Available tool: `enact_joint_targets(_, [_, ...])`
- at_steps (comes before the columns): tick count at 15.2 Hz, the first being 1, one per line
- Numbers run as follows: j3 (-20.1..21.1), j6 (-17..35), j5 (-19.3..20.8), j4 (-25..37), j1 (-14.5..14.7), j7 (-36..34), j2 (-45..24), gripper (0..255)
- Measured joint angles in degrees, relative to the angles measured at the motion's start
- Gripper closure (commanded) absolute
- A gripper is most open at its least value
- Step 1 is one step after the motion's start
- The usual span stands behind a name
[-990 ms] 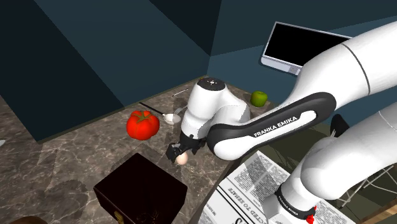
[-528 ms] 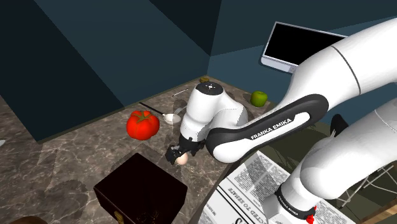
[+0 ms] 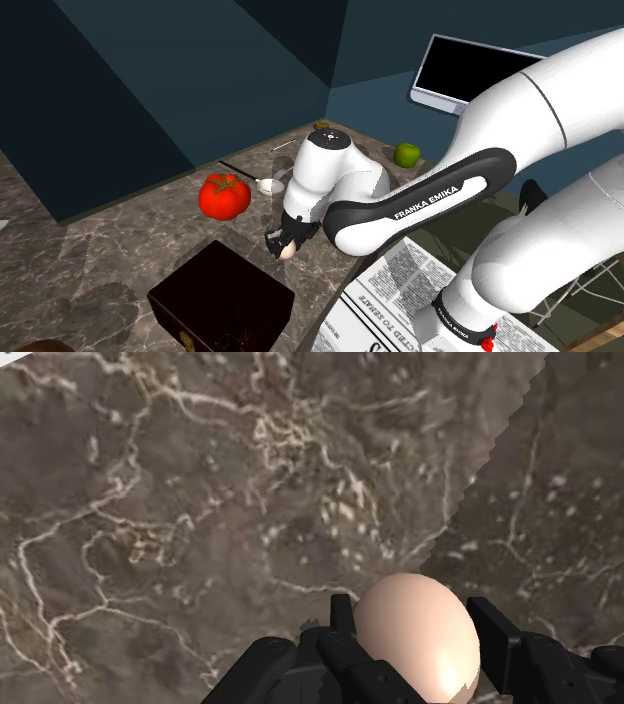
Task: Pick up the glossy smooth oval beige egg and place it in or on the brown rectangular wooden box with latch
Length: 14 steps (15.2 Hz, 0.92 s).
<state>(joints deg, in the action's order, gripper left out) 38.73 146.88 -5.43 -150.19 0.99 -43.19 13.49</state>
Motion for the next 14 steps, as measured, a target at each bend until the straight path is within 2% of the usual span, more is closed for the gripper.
enact_joint_targets(5, [-0.2, -0.5, -0.3, 0.1, 0.2, 0.2, 0.4, 255])
enact_joint_targets(14, [-2.9, -8.4, -3.6, 2.9, 2.2, 3.4, 6.0, 255])
